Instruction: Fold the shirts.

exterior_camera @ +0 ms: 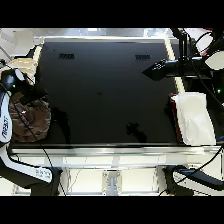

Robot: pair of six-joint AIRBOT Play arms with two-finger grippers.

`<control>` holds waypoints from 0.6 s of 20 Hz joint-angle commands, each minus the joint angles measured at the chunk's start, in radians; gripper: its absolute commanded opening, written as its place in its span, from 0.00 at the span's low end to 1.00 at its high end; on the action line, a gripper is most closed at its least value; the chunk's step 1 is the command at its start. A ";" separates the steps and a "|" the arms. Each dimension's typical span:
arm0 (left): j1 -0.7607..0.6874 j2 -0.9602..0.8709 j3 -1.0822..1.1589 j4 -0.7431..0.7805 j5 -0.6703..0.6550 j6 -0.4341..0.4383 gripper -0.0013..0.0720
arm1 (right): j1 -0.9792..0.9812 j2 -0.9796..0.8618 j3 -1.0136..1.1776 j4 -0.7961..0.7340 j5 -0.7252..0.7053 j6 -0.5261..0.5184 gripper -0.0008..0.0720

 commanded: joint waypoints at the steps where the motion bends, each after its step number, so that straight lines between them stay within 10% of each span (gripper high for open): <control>1: -0.041 -0.041 -0.007 -0.006 -0.049 -0.018 0.72 | 0.000 0.001 0.001 0.005 -0.003 0.000 0.39; 12: -0.175 -0.075 -0.017 0.341 -0.058 -0.159 0.72 | 0.000 0.001 0.001 0.005 -0.043 0.000 0.39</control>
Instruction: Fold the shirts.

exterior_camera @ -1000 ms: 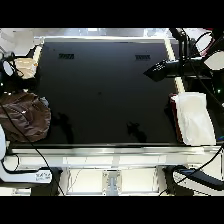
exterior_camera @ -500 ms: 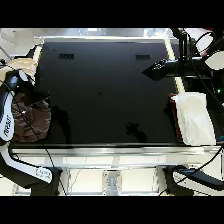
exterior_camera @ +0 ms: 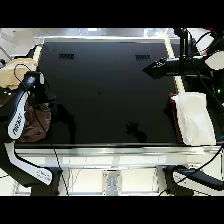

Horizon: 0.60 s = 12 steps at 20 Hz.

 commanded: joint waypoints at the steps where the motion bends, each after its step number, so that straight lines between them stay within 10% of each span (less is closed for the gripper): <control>1: -0.013 -0.030 -0.001 0.045 -0.012 -0.026 0.72 | 0.000 0.001 0.001 0.001 -0.003 0.000 0.39; 7: -0.011 -0.084 0.000 0.109 -0.070 -0.026 0.68 | 0.000 0.001 0.001 0.000 -0.004 0.000 0.39; 10: 0.005 -0.081 0.000 0.292 -0.150 -0.015 0.04 | 0.000 0.001 0.001 0.000 -0.005 0.000 0.39; 12: 0.016 -0.081 0.000 0.361 -0.200 0.059 0.03 | 0.000 0.001 0.001 0.000 -0.004 0.000 0.39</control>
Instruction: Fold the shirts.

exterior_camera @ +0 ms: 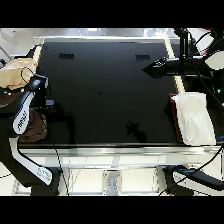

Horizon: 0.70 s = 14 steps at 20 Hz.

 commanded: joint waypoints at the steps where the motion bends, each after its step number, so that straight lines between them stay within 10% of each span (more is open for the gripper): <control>1: 0.018 -0.001 0.000 0.125 -0.105 0.116 0.03 | 0.000 0.001 0.001 0.000 0.000 0.000 0.39; 4: -0.034 0.075 0.000 -0.076 -0.076 0.221 0.03 | 0.000 0.001 0.008 -0.001 0.000 0.000 0.39; 9: -0.345 0.307 0.001 -0.768 0.413 0.283 0.03 | -0.001 0.001 0.164 -0.006 0.001 0.001 0.39; 14: -0.703 0.216 0.001 -0.976 0.610 0.295 0.03 | 0.000 0.010 0.443 -0.155 0.051 0.069 0.39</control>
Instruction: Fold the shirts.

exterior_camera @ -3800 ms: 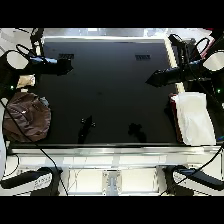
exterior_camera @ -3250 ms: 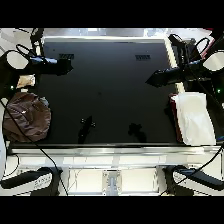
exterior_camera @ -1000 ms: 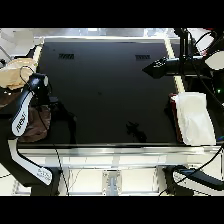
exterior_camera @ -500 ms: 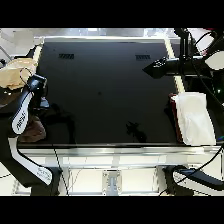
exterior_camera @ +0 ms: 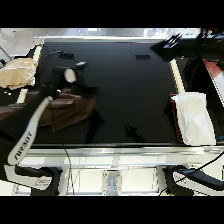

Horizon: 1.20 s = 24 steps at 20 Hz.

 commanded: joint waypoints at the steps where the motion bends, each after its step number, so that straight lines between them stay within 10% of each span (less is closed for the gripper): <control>1: -0.236 -0.071 0.001 -0.199 0.191 0.024 0.03 | 0.000 0.004 0.182 -0.130 0.066 0.073 0.39; 5: -0.332 -0.207 0.001 -0.469 0.319 0.046 0.03 | 0.000 0.001 0.231 -0.180 0.226 0.093 0.39; 8: -0.333 -0.249 0.041 -0.761 0.301 0.324 0.03 | 0.000 -0.002 0.208 -0.233 0.260 0.093 0.39; 13: -0.309 -0.269 0.161 -0.795 0.312 0.339 0.04 | 0.000 -0.006 0.208 -0.299 0.261 0.117 0.39; 14: -0.291 -0.259 0.171 -0.794 0.312 0.340 0.20 | 0.000 -0.006 0.208 -0.302 0.264 0.119 0.39; 15: -0.261 -0.241 0.180 -0.795 0.311 0.362 0.75 | -0.001 -0.006 0.208 -0.315 0.267 0.119 0.39; 16: -0.222 -0.218 0.184 -0.795 0.306 0.381 1.00 | 0.000 -0.006 0.208 -0.340 0.272 0.120 0.39; 24: 0.404 0.056 0.140 -0.724 -0.081 0.377 1.00 | -0.102 -0.035 -0.137 -0.426 0.472 0.264 0.39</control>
